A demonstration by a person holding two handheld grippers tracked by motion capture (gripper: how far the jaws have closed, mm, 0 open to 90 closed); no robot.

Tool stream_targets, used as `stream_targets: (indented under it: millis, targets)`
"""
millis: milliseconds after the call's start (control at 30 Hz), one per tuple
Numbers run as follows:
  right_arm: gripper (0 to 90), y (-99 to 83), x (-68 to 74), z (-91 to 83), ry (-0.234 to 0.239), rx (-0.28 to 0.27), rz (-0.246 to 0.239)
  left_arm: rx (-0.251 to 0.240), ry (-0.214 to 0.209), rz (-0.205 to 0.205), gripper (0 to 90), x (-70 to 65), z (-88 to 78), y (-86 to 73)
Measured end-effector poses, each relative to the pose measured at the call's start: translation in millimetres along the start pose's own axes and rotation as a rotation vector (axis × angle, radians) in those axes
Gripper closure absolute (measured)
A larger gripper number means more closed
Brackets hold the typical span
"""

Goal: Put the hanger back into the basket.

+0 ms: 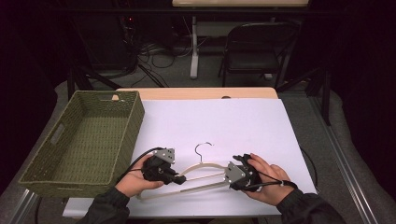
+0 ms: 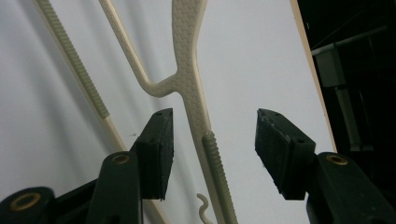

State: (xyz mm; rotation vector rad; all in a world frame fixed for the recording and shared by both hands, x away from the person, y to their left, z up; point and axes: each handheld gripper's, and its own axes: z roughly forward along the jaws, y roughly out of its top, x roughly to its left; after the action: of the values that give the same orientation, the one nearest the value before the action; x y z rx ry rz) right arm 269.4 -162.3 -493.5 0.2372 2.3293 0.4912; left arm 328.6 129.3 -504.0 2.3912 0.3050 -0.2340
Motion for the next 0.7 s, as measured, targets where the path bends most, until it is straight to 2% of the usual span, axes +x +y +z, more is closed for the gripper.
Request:
stream_targets:
  millis: [133, 300, 367, 433, 467, 500, 700]
  targets:
    - [46.2, 0.0, -2.8, -2.8, -0.013, -0.011, -0.001, -0.021, 0.011, -0.019, 87.0, 1.9, -3.8, -0.6]
    - [44.5, -1.6, -8.2, -5.1, -0.049, -0.034, 0.017, -0.046, 0.035, -0.061, 87.0, 3.9, -8.7, -1.8]
    - [44.5, -2.3, -11.1, -6.9, -0.062, -0.014, 0.026, -0.048, 0.044, -0.075, 87.1, 4.3, -9.7, -1.9]
    - [44.3, -4.0, -13.9, -6.4, -0.062, -0.027, 0.042, -0.054, 0.057, -0.091, 87.0, 4.7, -10.5, -2.1]
    - [44.3, -4.2, -15.1, -7.6, -0.068, -0.008, 0.042, -0.059, 0.062, -0.097, 87.1, 5.3, -10.9, -2.2]
    - [44.3, -5.2, -15.8, -6.7, -0.065, -0.024, 0.046, -0.064, 0.067, -0.11, 87.1, 5.7, -11.3, -2.4]
    - [44.2, -5.6, -15.6, -7.1, -0.074, -0.004, 0.047, -0.092, 0.116, -0.174, 87.1, 7.7, -15.1, -3.9]
